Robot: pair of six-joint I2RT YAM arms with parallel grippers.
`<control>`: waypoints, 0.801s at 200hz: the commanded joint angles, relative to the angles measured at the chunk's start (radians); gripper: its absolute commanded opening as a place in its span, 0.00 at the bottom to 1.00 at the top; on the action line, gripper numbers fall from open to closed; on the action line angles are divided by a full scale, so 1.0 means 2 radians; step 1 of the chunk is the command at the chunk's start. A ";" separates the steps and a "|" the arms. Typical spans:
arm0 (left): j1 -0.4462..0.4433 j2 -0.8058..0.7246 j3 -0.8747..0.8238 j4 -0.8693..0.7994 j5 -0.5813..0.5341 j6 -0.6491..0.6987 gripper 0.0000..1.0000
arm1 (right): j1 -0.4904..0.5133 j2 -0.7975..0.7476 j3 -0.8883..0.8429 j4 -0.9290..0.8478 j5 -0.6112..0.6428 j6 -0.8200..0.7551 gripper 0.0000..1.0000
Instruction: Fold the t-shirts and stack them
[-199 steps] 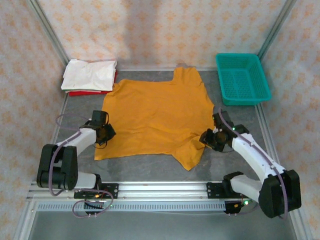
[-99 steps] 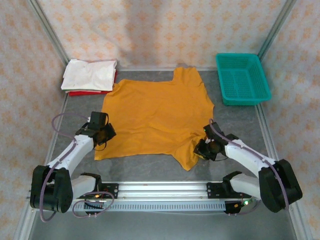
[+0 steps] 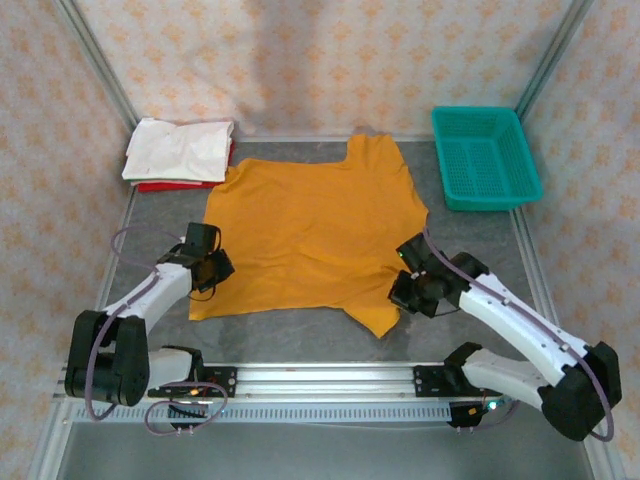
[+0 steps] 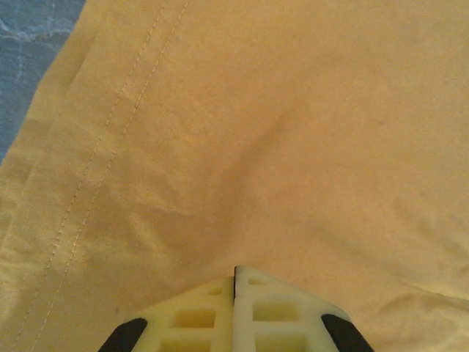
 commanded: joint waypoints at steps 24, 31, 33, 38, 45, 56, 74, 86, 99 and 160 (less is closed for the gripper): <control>-0.003 0.013 0.000 0.011 0.006 0.014 0.06 | 0.038 0.015 0.037 -0.149 0.074 0.083 0.04; -0.004 0.011 0.000 0.007 0.007 0.012 0.07 | 0.039 0.023 0.045 -0.154 0.078 0.079 0.19; -0.004 0.010 -0.001 0.006 0.007 0.012 0.08 | 0.039 0.024 0.049 -0.155 0.081 0.077 0.23; -0.004 0.007 -0.002 0.003 0.010 0.010 0.11 | 0.039 0.029 0.055 -0.155 0.086 0.072 0.31; -0.004 0.002 -0.002 -0.006 0.013 0.007 0.17 | 0.039 0.036 0.066 -0.155 0.098 0.065 0.36; -0.003 -0.013 0.000 -0.028 0.017 -0.001 0.25 | 0.039 0.045 0.078 -0.145 0.125 0.050 0.39; -0.004 -0.051 -0.007 -0.065 0.023 -0.023 0.32 | 0.037 0.060 0.085 -0.104 0.163 0.014 0.41; -0.003 -0.076 -0.013 -0.092 0.021 -0.043 0.36 | 0.032 0.076 0.082 -0.069 0.167 -0.016 0.41; -0.003 -0.095 -0.021 -0.114 0.024 -0.057 0.40 | 0.032 0.100 0.069 -0.028 0.181 -0.035 0.41; -0.003 -0.081 -0.004 -0.213 -0.054 -0.095 0.50 | 0.015 0.155 0.048 0.137 0.196 -0.102 0.41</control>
